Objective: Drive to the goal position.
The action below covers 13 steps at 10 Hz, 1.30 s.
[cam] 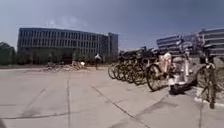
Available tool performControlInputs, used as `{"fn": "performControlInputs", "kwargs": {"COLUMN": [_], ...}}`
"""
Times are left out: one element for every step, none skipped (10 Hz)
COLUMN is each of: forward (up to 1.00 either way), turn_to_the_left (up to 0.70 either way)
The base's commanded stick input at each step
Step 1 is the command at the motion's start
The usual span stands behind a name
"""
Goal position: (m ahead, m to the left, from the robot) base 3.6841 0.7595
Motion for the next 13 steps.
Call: {"fn": "performControlInputs", "kwargs": {"forward": [0.7,0.7,0.7,0.7,0.7,0.7,0.7,0.7,0.7,0.7,0.51,0.04,0.0], "turn_to_the_left": [0.0,0.0,0.0,0.0,0.0,0.0,0.0,0.0,0.0,0.02,0.04,0.0,0.0]}}
